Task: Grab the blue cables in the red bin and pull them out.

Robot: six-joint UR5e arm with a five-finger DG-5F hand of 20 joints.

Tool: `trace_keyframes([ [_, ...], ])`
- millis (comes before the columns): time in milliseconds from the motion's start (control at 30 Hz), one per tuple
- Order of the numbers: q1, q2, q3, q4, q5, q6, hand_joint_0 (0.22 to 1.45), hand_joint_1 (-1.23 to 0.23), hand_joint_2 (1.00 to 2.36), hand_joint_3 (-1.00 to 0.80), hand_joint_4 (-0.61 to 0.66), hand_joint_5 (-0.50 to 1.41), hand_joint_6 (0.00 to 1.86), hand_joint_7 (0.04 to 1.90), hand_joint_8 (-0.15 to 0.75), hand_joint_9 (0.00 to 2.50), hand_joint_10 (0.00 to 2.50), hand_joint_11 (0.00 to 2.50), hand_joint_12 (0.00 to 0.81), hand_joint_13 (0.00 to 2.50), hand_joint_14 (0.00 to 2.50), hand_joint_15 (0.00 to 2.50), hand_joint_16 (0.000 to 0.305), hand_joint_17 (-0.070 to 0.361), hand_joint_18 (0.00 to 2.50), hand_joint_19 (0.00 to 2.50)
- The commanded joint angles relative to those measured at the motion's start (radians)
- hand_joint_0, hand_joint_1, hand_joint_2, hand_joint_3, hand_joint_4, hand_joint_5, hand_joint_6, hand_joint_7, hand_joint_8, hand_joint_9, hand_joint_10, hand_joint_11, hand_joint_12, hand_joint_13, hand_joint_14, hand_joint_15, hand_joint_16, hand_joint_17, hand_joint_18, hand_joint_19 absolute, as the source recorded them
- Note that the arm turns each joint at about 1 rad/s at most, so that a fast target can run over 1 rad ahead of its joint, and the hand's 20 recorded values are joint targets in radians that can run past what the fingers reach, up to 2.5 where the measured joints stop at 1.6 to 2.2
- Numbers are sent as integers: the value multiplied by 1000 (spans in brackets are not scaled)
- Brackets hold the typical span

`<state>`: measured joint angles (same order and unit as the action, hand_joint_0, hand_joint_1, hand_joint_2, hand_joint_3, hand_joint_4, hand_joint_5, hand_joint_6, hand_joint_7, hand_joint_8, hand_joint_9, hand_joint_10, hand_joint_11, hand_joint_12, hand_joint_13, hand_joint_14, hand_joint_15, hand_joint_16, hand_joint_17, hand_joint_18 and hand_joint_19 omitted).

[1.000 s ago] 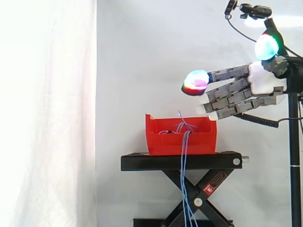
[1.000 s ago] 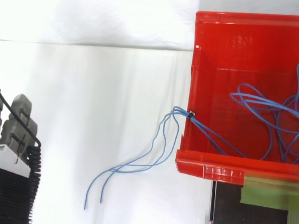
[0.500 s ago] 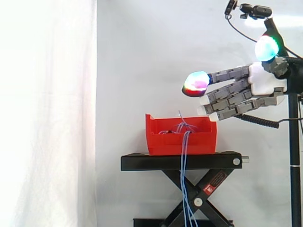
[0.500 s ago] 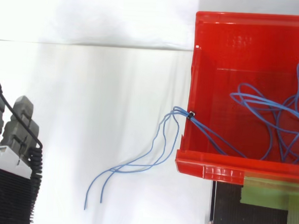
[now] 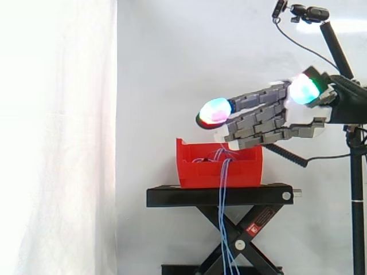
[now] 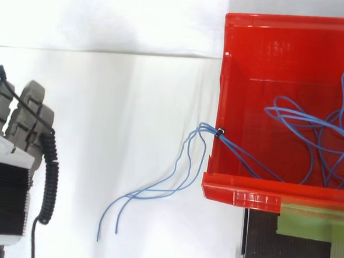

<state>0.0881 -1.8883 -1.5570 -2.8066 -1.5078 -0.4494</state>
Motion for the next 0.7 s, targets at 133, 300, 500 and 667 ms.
trace_keyframes([
  [133,27,-44,0,27,8,-122,766,-878,1000,-1000,186,430,8,270,246,459,3,111,331,137,0,84,53,118,0,101],
  [300,24,-43,5,16,11,-191,772,-883,1000,-1000,202,474,11,394,247,483,5,163,330,140,2,83,52,118,0,106],
  [500,21,-43,5,13,9,-252,773,-903,1000,-1000,194,464,10,463,255,643,13,476,334,248,6,174,52,118,70,175],
  [667,36,-61,5,-60,-35,-415,772,-915,1000,-1000,195,453,11,454,258,715,19,654,346,356,9,251,52,118,201,242],
])
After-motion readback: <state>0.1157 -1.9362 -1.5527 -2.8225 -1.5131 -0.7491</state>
